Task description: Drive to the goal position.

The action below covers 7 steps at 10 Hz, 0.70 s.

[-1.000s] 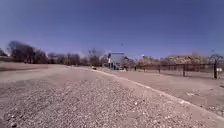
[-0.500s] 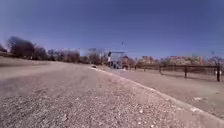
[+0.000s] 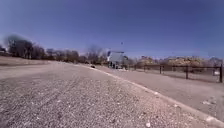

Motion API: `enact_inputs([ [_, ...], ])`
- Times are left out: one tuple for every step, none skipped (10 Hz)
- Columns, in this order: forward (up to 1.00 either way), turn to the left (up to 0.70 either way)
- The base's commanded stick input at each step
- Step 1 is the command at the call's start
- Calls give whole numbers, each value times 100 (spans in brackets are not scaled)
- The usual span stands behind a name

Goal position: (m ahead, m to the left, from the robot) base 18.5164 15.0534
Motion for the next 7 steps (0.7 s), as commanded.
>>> enact_inputs([
  [70,0],
  [70,0],
  [70,0],
  [70,0],
  [70,0],
  [70,0],
  [70,0],
])
